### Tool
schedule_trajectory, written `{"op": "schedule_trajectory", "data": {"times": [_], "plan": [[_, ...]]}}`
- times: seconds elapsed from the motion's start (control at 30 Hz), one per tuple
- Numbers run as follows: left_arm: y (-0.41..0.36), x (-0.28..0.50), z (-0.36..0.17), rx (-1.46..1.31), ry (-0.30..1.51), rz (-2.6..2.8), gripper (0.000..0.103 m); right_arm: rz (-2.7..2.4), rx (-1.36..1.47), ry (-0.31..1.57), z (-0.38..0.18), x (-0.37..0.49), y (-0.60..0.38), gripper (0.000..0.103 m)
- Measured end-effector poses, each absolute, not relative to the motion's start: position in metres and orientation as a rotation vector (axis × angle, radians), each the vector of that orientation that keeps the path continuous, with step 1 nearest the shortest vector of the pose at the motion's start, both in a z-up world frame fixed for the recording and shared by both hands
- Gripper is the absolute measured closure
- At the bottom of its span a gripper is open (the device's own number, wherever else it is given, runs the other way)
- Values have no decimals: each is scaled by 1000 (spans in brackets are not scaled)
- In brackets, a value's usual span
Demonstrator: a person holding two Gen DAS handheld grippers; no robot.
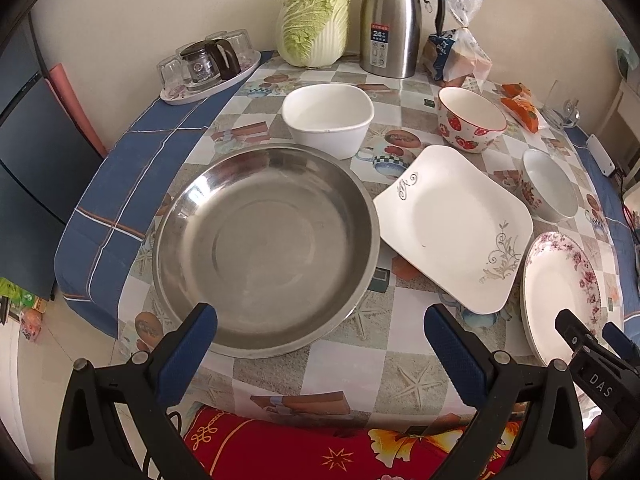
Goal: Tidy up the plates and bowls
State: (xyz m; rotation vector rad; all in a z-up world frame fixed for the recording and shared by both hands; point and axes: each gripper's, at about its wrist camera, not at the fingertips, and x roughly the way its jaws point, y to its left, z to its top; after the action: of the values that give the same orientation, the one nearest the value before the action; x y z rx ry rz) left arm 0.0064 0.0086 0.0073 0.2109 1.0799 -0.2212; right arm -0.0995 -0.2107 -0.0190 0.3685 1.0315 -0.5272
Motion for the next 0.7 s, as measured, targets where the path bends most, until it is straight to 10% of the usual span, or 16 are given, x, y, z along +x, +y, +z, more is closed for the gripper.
{"op": "schedule_trajectory", "data": {"times": [0.7], "plan": [[46, 95, 48, -78, 1052, 82, 0, -444, 279, 963, 28, 19, -198, 0]]}}
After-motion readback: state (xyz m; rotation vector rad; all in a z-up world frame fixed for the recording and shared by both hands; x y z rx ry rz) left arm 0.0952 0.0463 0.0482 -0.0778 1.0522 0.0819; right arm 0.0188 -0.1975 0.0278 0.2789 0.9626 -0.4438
